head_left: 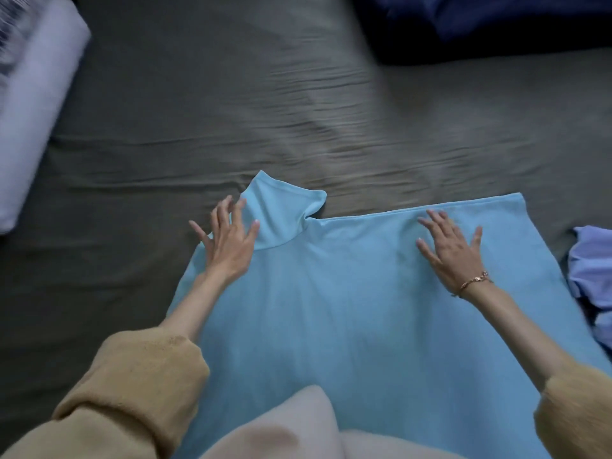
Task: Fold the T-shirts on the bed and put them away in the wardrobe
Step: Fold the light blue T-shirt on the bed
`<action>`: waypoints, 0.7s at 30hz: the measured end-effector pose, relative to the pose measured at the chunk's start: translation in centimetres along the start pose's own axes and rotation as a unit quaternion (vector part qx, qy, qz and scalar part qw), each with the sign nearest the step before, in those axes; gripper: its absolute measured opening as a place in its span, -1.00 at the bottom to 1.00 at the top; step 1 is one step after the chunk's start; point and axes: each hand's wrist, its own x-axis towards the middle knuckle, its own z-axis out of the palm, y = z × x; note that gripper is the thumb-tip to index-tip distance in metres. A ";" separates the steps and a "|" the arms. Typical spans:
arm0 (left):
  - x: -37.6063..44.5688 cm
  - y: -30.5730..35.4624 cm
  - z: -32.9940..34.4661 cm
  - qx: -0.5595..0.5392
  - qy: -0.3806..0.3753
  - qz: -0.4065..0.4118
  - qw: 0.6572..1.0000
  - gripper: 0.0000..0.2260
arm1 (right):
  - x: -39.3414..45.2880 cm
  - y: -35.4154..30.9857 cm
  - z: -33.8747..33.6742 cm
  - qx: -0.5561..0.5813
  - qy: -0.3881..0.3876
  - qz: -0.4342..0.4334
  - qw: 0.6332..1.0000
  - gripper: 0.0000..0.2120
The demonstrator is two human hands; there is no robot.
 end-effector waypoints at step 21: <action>-32.2 -0.2 6.0 0.115 0.015 0.095 0.989 -0.62 | -24.6 3.9 5.6 -0.064 -0.094 -0.082 0.990 -0.07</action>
